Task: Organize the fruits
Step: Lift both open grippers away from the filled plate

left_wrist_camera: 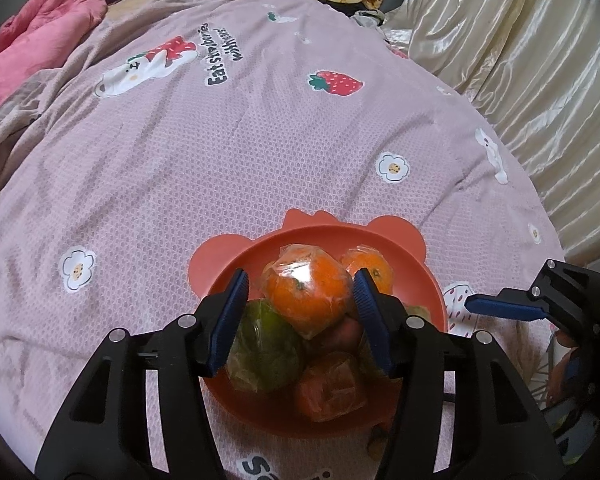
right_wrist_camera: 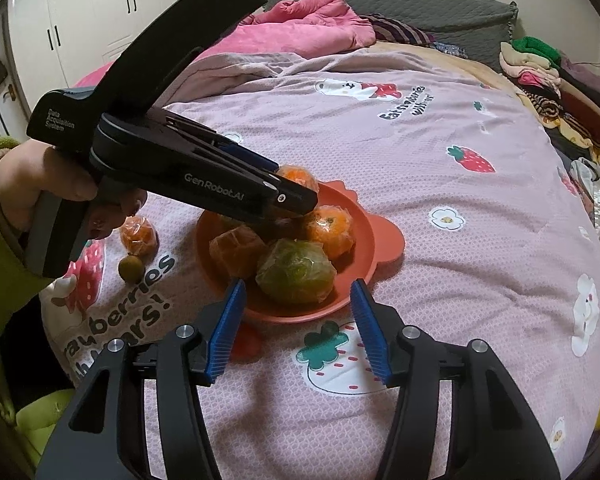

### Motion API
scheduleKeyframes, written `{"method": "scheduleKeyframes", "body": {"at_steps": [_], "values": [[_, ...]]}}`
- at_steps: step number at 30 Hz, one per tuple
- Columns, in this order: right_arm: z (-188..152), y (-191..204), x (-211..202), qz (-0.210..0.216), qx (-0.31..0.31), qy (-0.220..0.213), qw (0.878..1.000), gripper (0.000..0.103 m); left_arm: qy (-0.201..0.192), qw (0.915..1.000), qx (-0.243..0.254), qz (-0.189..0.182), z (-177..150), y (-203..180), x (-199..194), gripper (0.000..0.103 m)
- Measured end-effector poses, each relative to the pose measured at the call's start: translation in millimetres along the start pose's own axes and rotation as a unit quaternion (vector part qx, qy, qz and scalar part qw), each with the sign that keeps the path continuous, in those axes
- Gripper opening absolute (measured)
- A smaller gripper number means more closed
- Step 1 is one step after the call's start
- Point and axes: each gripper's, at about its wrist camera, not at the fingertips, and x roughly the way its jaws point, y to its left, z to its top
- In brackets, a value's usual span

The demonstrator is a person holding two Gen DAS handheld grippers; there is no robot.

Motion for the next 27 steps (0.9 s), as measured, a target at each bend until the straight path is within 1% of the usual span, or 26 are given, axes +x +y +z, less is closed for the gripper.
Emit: {"method": "scheduleKeyframes", "body": {"at_steps": [3, 6, 11, 16, 21, 25, 27], "values": [[0, 0, -1, 0.0, 0.002, -0.001, 1.0, 0.058, -0.003, 1.0, 0.0, 0.0, -1, 0, -3, 0.047], [0, 0, 0, 0.0, 0.002, -0.001, 1.0, 0.059, -0.008, 1.0, 0.0, 0.0, -2, -1, -9, 0.052], [0, 2, -3, -0.001, 0.003, -0.004, 1.0, 0.064, -0.017, 0.9998, 0.001, 0.0, -4, -1, -19, 0.054], [-1, 3, -7, -0.002, 0.008, -0.007, 1.0, 0.068, -0.027, 0.9996, 0.002, 0.003, -7, -3, -29, 0.06], [-2, 5, -11, -0.006, 0.012, -0.01, 1.0, 0.071, -0.035, 0.9993, 0.002, 0.007, -11, -4, -39, 0.063], [-2, 6, -14, -0.007, 0.014, -0.012, 1.0, 0.074, -0.042, 0.9991, 0.0, 0.009, -14, -4, -46, 0.07], [-3, 6, -16, -0.008, 0.016, -0.013, 1.0, 0.075, -0.046, 0.9989, -0.001, 0.008, -16, -4, -50, 0.07]]}}
